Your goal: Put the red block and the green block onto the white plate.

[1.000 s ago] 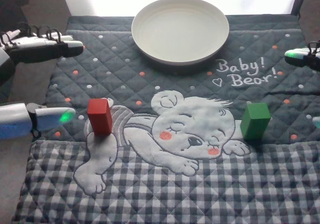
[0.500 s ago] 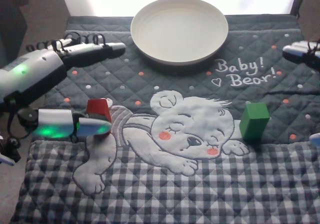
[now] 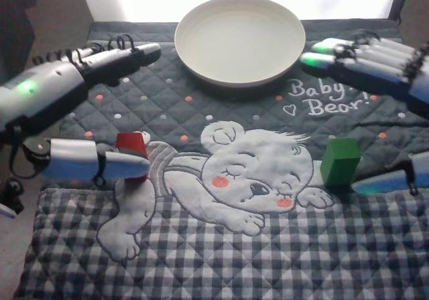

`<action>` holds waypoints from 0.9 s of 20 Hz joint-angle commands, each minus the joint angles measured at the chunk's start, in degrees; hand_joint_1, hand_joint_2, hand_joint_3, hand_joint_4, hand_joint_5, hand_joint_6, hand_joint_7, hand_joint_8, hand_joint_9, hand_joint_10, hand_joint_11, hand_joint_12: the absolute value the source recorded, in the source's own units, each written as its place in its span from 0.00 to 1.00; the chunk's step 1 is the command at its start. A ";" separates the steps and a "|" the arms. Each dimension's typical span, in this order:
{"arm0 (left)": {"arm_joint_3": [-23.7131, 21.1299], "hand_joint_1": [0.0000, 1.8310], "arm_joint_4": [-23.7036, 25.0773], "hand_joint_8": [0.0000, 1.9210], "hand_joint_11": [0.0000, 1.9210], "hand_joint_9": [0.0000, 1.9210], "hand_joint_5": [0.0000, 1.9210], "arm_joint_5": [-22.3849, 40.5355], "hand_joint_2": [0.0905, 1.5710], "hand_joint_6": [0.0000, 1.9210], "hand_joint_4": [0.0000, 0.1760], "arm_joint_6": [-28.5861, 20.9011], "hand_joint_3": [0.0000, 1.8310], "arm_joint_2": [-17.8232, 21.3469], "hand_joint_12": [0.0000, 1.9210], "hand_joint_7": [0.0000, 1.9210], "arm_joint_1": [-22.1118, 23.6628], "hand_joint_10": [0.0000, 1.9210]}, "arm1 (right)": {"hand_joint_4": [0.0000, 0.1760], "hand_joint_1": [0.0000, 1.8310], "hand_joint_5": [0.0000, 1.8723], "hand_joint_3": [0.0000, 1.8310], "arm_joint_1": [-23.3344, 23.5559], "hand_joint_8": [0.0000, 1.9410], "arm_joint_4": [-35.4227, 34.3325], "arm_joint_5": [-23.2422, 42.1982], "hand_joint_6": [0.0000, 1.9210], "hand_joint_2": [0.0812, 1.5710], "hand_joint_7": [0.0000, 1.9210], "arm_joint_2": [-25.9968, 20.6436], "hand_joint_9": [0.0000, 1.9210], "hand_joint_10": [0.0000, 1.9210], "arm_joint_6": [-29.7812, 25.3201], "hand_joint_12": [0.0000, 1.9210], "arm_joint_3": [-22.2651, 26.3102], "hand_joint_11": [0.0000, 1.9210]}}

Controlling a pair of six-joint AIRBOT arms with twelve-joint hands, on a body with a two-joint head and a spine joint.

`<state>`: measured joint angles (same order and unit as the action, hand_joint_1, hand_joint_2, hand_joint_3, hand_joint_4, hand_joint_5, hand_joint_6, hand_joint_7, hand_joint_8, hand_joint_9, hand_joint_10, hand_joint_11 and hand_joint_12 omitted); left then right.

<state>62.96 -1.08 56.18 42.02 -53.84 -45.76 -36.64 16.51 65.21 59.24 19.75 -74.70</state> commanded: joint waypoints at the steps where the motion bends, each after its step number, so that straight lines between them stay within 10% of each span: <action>1: 0.18 0.45 -0.29 0.00 0.00 0.07 0.07 5.86 0.59 0.00 0.09 -0.39 0.00 0.01 0.20 0.04 0.65 0.00 | 1.00 0.49 0.03 0.00 1.10 0.00 -0.92 4.46 0.00 0.47 0.11 0.16 0.16 0.02 -0.07 0.59 -0.50 0.01; 5: 1.45 0.56 1.99 0.00 0.06 0.24 0.19 1.24 0.54 0.00 0.05 -0.38 0.00 -0.83 0.51 0.23 2.10 0.00 | 1.00 0.52 0.10 0.00 1.96 0.00 0.84 1.38 0.01 0.48 0.11 1.81 0.18 0.00 -0.13 0.60 -1.56 0.01; 7: 2.09 0.55 3.24 0.00 0.00 0.19 0.19 -1.28 0.54 0.00 0.21 -0.38 0.00 -1.38 0.44 0.21 2.77 0.00 | 1.00 0.51 0.15 0.00 1.97 0.01 1.17 0.02 0.00 0.51 0.20 2.51 0.24 0.02 -0.13 0.67 -2.10 0.00; 8: 2.32 0.54 3.73 0.00 0.00 0.18 0.19 -2.26 0.54 0.00 0.19 -0.38 0.00 -1.54 0.42 0.20 2.96 0.00 | 1.00 0.51 0.16 0.00 1.97 0.01 1.23 -0.41 0.00 0.52 0.21 2.87 0.24 0.01 -0.13 0.65 -2.37 0.00; 10: 2.79 0.54 4.81 0.00 0.00 0.18 0.20 -4.67 0.54 0.00 0.11 -0.38 0.00 -1.82 0.41 0.21 3.43 0.00 | 0.70 0.53 0.21 0.00 1.97 0.01 1.36 -1.47 0.00 0.52 0.30 3.53 0.34 0.05 -0.13 0.78 -2.89 0.08; 12: 3.24 0.54 5.67 0.00 0.04 0.19 0.22 -6.48 0.53 0.00 0.02 -0.38 0.00 -2.14 0.36 0.22 3.84 0.00 | 0.76 0.52 0.23 0.00 1.97 0.00 1.59 -2.20 0.00 0.53 0.25 3.85 0.28 0.02 -0.13 0.74 -3.17 0.01; 18: 4.23 0.57 6.43 0.00 0.06 0.21 0.23 -9.56 0.54 0.00 0.00 -0.38 0.00 -3.12 0.31 0.23 4.13 0.00 | 0.44 0.55 0.31 0.00 1.97 0.01 1.84 -3.26 0.00 0.55 0.32 3.91 0.35 0.03 -0.13 0.72 -3.68 0.07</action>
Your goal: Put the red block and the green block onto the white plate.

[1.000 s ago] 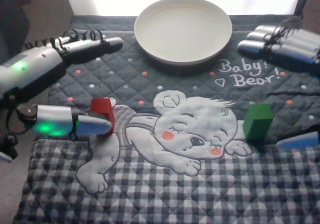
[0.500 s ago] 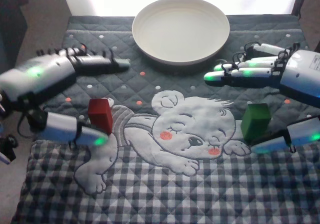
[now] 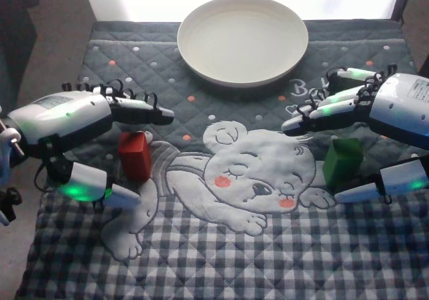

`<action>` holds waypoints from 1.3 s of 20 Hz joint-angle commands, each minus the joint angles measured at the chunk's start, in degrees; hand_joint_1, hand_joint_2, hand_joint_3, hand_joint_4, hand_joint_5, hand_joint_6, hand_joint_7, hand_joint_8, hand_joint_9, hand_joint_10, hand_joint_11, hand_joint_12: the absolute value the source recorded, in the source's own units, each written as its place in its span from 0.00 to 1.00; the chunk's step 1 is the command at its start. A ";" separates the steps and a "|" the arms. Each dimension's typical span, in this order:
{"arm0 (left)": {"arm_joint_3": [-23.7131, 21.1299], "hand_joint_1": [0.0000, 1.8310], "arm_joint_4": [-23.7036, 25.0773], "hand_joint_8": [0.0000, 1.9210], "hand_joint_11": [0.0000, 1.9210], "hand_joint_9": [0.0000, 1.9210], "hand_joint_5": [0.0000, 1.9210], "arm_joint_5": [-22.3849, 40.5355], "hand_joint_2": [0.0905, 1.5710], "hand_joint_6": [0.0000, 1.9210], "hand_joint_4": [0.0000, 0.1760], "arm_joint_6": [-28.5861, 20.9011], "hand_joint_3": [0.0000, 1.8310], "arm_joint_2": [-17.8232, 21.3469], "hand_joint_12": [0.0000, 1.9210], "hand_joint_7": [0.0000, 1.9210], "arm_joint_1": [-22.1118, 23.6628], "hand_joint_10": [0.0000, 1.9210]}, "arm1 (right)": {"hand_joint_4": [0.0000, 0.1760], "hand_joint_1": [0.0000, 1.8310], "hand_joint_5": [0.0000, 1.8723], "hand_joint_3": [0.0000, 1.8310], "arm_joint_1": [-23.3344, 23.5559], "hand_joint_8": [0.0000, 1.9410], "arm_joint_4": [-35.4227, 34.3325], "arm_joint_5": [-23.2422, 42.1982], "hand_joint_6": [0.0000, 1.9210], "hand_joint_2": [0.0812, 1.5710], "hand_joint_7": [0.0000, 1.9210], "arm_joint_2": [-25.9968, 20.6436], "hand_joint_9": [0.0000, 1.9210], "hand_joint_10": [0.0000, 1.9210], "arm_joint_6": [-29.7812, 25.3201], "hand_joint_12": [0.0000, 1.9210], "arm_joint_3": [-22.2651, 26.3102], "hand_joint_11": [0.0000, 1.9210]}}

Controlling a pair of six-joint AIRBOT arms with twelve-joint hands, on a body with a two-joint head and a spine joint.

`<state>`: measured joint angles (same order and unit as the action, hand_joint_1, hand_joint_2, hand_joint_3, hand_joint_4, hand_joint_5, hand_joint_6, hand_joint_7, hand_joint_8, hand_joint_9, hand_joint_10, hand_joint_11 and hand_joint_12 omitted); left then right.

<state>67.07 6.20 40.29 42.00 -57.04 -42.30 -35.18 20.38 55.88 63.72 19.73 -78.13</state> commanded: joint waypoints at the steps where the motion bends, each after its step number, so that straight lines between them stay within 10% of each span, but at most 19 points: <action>1: 0.19 0.55 -0.82 0.00 0.06 0.21 0.24 6.08 0.55 0.01 0.00 -0.35 0.01 0.03 0.31 0.24 0.70 0.01 | 0.33 0.55 0.34 0.00 0.50 0.01 -2.08 5.97 0.01 0.55 0.35 -0.57 0.36 0.04 -0.11 0.77 -0.29 0.07; 4: 0.40 0.55 -0.82 0.00 0.09 0.25 0.26 6.01 0.56 0.00 0.00 -0.36 0.00 0.03 0.34 0.27 0.79 0.01 | 0.17 0.55 0.37 0.00 0.50 0.01 -2.31 5.66 0.00 0.57 0.39 -0.57 0.27 0.36 -0.11 0.84 -0.41 0.10; 10: 0.57 0.53 -1.07 0.00 0.16 0.40 0.42 6.05 0.66 0.00 0.00 -0.37 0.00 -0.37 0.50 0.43 0.80 0.01 | 0.00 0.57 0.45 0.00 0.50 0.00 -2.48 5.25 0.00 0.59 0.40 -0.58 0.26 0.33 -0.11 0.81 -0.49 0.07; 11: 0.58 0.65 -1.06 0.40 0.30 0.52 0.53 5.96 0.66 0.28 0.00 -0.37 0.00 -0.45 0.55 0.54 0.80 0.03 | 0.00 0.62 0.50 0.00 0.50 0.02 -2.57 5.25 0.00 0.58 0.45 -0.58 0.25 0.44 -0.11 0.87 -0.49 0.07; 12: 0.62 0.67 -1.05 0.51 0.36 0.57 0.52 5.80 0.68 0.40 0.00 -0.35 0.00 -0.63 0.57 0.54 0.80 0.04 | 0.00 0.63 0.53 0.00 0.50 0.04 -2.66 5.25 0.01 0.58 0.50 -0.58 0.29 0.52 -0.11 0.89 -0.49 0.13; 13: 0.67 0.68 -1.05 0.54 0.40 0.62 0.53 5.72 0.68 0.40 0.00 -0.35 0.00 -0.81 0.59 0.54 0.81 0.06 | 0.00 0.69 0.63 0.00 0.50 0.46 -2.74 5.25 0.12 0.64 0.53 -0.58 0.39 0.61 -0.11 0.93 -0.48 0.27; 15: 0.98 0.68 -1.05 0.54 0.38 0.63 0.58 5.27 0.67 0.34 0.00 -0.34 0.00 -1.71 0.64 0.53 0.82 0.06 | 0.00 0.70 0.58 0.00 0.49 0.57 -2.83 5.25 0.27 0.67 0.54 -0.50 0.49 0.60 -0.11 0.89 -0.48 0.41; 16: 1.07 0.69 -1.04 0.55 0.36 0.63 0.59 5.14 0.67 0.30 0.00 -0.34 0.00 -2.19 0.67 0.53 0.82 0.06 | 0.00 0.68 0.58 0.00 0.49 0.52 -2.84 5.24 0.35 0.67 0.55 -0.40 0.47 0.44 -0.11 0.79 -0.48 0.30; 17: 1.09 0.75 -1.09 0.51 0.37 0.53 0.68 5.25 0.66 0.07 0.00 -0.34 0.01 -2.60 0.68 0.55 0.80 0.50 | 0.00 0.74 0.55 0.00 0.49 0.35 -2.84 5.24 0.47 0.67 0.59 -0.30 0.47 0.56 -0.11 0.63 -0.48 0.30; 18: 1.10 0.71 -1.21 0.54 0.38 0.51 0.70 5.36 0.65 0.03 0.00 -0.34 0.00 -2.85 0.69 0.56 0.79 0.44 | 0.00 0.75 0.55 0.00 0.49 0.29 -2.84 5.24 0.48 0.67 0.62 -0.26 0.47 0.59 -0.11 0.58 -0.48 0.29; 22: 1.47 0.70 -1.79 0.60 0.36 0.51 0.69 5.84 0.66 0.03 0.00 -0.29 0.00 -3.43 0.74 0.53 0.79 0.41 | 0.00 0.76 0.62 0.00 0.49 0.35 -2.85 5.24 0.33 0.66 0.60 -0.25 0.48 0.60 -0.10 0.63 -0.52 0.30; 24: 1.74 0.70 -2.00 0.58 0.37 0.53 0.68 6.47 0.66 0.04 0.00 -0.28 0.00 -3.54 0.73 0.55 0.92 0.42 | 0.00 0.75 0.64 0.00 0.49 0.55 -2.89 5.25 0.27 0.69 0.49 -0.25 0.40 0.68 -0.10 0.73 -0.54 0.25; 26: 2.01 0.70 -1.99 0.56 0.41 0.55 0.68 6.93 0.65 0.04 0.00 -0.28 0.00 -3.58 0.76 0.56 1.62 0.47 | 0.00 0.70 0.72 0.00 0.49 0.66 -3.03 5.27 0.07 0.67 0.47 -0.25 0.40 0.54 -0.10 0.79 -0.57 0.17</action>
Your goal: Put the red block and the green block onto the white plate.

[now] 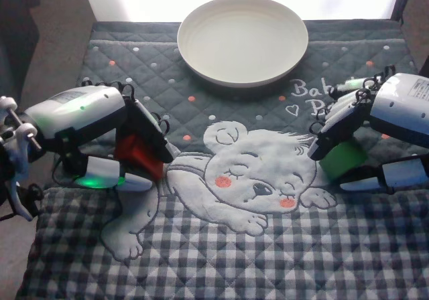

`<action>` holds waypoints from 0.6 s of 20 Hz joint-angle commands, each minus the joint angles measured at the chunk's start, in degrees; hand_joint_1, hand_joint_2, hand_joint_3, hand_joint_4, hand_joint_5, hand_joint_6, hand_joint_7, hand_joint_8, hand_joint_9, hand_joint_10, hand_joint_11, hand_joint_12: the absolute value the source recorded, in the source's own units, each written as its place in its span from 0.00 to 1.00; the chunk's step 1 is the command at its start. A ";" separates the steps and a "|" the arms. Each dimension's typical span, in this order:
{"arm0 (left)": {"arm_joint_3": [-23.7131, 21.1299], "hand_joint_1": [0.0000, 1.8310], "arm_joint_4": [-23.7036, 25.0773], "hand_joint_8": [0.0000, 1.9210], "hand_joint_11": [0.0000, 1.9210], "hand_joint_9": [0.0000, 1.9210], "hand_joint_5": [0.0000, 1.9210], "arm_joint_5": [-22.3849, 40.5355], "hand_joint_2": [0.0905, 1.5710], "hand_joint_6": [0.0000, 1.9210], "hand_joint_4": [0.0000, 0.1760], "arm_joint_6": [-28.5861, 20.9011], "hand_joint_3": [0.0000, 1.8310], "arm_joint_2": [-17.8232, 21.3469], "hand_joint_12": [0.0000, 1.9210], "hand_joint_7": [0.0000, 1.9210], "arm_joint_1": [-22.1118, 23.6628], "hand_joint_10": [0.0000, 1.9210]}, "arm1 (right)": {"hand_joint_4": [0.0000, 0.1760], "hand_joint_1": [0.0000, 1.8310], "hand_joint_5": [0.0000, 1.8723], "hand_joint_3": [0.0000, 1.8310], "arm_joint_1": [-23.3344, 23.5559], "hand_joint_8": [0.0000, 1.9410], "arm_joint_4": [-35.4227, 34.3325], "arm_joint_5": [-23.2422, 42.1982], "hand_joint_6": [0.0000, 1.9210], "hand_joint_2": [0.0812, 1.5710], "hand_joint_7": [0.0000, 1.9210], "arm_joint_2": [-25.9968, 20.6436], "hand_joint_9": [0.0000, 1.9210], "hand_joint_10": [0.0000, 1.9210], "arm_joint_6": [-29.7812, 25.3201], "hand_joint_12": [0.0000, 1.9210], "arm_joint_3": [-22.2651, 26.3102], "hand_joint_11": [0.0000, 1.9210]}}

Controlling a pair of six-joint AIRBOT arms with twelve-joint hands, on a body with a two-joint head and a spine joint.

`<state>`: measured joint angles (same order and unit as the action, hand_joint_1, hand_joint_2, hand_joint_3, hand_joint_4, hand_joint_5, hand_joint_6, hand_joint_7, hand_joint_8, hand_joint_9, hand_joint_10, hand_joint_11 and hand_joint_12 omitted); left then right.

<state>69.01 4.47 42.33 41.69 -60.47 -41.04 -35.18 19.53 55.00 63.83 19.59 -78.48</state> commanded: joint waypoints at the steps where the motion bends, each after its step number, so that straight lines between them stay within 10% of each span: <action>1: 0.23 0.70 -0.26 0.58 0.44 0.56 0.68 5.29 0.66 0.04 0.00 0.03 0.00 -0.17 0.76 0.56 0.80 0.52 | 0.00 0.75 0.70 0.00 0.49 0.53 -2.36 6.25 0.13 0.66 0.50 -0.37 0.49 0.57 0.03 0.69 -0.32 0.36; 3: 0.74 0.70 -0.17 0.61 0.50 0.58 0.68 6.13 0.66 0.04 0.00 0.05 0.00 -0.47 0.80 0.54 2.16 0.59 | 0.00 0.76 0.61 0.00 0.50 0.29 -3.21 7.07 0.35 0.64 0.61 -0.37 0.58 0.50 0.03 0.60 -0.66 0.47; 6: 1.62 0.70 0.21 0.61 0.54 0.60 0.70 7.46 0.65 0.02 0.00 0.23 0.00 -1.18 0.87 0.55 4.63 0.73 | 0.00 0.76 0.59 0.00 0.51 0.16 -5.07 9.07 0.34 0.64 0.67 -0.37 0.55 0.59 0.04 0.66 -1.32 0.46; 8: 2.92 0.71 0.30 0.49 0.49 0.60 0.72 8.10 0.63 0.01 0.00 1.05 0.00 -2.58 0.77 0.60 6.97 0.55 | 0.00 0.76 0.61 0.00 0.57 0.37 -7.00 11.44 0.22 0.65 0.59 -0.31 0.54 0.60 0.30 0.60 -1.91 0.52; 10: 4.51 0.71 0.31 0.33 0.50 0.68 0.73 8.08 0.61 0.01 0.00 1.85 0.00 -4.09 0.66 0.68 9.83 0.29 | 0.00 0.70 0.66 0.00 3.04 0.29 -8.33 12.54 0.24 0.62 0.67 -0.03 0.62 0.52 2.23 0.70 -2.03 0.54; 12: 6.28 0.71 -0.21 0.40 0.55 0.68 0.73 8.20 0.62 0.00 0.00 1.86 0.00 -5.07 0.64 0.65 12.14 0.31 | 0.00 0.76 0.62 0.00 6.94 0.29 -8.24 12.00 0.26 0.63 0.64 2.03 0.58 0.53 4.60 0.58 -3.11 0.49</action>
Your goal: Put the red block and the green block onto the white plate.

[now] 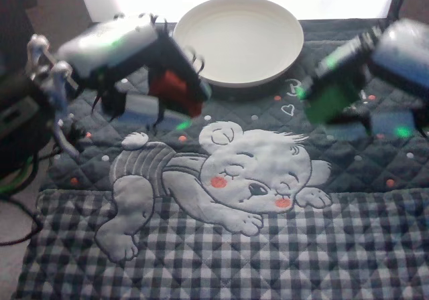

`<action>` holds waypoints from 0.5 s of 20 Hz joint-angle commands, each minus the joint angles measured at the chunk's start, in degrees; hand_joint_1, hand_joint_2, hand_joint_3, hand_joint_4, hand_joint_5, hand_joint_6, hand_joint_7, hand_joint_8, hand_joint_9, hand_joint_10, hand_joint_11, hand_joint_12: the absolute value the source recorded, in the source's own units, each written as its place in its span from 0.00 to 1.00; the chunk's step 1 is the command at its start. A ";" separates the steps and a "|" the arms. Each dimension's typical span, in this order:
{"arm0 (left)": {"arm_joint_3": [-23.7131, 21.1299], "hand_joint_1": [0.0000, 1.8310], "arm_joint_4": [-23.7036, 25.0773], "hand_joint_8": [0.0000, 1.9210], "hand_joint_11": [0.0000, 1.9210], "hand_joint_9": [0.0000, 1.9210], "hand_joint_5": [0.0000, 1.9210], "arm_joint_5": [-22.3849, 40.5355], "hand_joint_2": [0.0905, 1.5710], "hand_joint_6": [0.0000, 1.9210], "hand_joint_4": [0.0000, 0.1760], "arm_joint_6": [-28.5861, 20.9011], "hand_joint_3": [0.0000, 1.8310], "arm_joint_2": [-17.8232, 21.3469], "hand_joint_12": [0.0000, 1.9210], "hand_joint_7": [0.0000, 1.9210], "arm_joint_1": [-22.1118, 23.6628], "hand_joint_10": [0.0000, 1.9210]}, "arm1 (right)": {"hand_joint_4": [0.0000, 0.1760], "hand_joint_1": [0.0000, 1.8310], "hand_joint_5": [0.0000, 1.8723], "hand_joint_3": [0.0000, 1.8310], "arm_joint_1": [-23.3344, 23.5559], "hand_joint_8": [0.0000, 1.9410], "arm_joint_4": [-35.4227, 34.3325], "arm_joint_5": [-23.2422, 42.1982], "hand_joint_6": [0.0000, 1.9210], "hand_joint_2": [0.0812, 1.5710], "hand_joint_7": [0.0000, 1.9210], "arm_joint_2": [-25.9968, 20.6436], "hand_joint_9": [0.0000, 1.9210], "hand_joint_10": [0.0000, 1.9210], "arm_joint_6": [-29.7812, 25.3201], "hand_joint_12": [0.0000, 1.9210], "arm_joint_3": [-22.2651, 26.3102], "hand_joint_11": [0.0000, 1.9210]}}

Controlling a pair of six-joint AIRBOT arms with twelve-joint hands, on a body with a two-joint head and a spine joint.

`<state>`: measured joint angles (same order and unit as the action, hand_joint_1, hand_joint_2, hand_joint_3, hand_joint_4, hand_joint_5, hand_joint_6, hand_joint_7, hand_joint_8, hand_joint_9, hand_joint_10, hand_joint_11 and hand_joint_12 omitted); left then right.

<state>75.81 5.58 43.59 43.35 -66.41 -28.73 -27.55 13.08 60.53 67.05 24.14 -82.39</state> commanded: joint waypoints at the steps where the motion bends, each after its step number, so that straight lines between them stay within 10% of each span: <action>1: 0.81 0.71 -1.67 0.27 0.62 0.73 0.74 6.57 0.61 0.01 0.00 0.19 0.00 -0.04 0.56 0.70 1.01 0.22 | 0.00 0.77 0.59 0.00 0.90 0.31 -1.95 6.41 0.31 0.64 0.62 0.49 0.59 0.50 0.01 0.54 -0.75 0.52; 4: 6.80 0.71 -2.16 0.26 0.61 0.78 0.74 4.08 0.60 0.01 0.00 0.17 0.00 -4.81 0.58 0.71 5.67 0.13 | 0.00 0.77 0.56 0.00 4.50 0.22 -4.34 5.02 0.40 0.64 0.64 4.84 0.60 0.49 0.01 0.50 -5.58 0.58; 6: 10.97 0.72 -3.22 0.33 0.57 0.77 0.73 2.63 0.61 0.00 0.00 0.15 0.00 -7.98 0.58 0.68 7.85 0.13 | 0.00 0.70 0.57 0.00 6.93 0.22 -6.13 2.79 0.41 0.64 0.70 8.43 0.72 0.18 0.01 0.47 -9.78 0.62; 7: 13.69 0.76 -3.88 0.26 0.52 0.65 0.71 1.22 0.61 0.00 0.00 0.14 0.00 -9.99 0.55 0.67 9.02 0.43 | 0.00 0.71 0.58 0.00 8.55 0.29 -6.74 0.72 0.35 0.64 0.68 10.85 0.74 0.16 0.01 0.52 -12.67 0.61; 8: 16.13 0.77 -4.44 0.34 0.51 0.60 0.70 -0.34 0.62 0.00 0.00 0.10 0.00 -11.83 0.54 0.62 9.87 0.53 | 0.00 0.71 0.58 0.00 9.41 0.30 -7.33 -0.87 0.35 0.64 0.68 12.52 0.75 0.15 0.02 0.53 -14.88 0.60; 10: 23.47 0.72 -4.73 0.35 0.57 0.69 0.71 -5.22 0.62 0.02 0.00 -0.75 0.00 -17.14 0.46 0.67 11.48 0.20 | 0.00 0.71 0.57 0.00 10.53 0.26 -9.14 -4.98 0.36 0.63 0.70 16.07 0.75 0.11 0.02 0.54 -20.32 0.57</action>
<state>101.01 1.76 32.95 42.70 -85.47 -17.67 -17.26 5.52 51.33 84.73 24.25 -103.79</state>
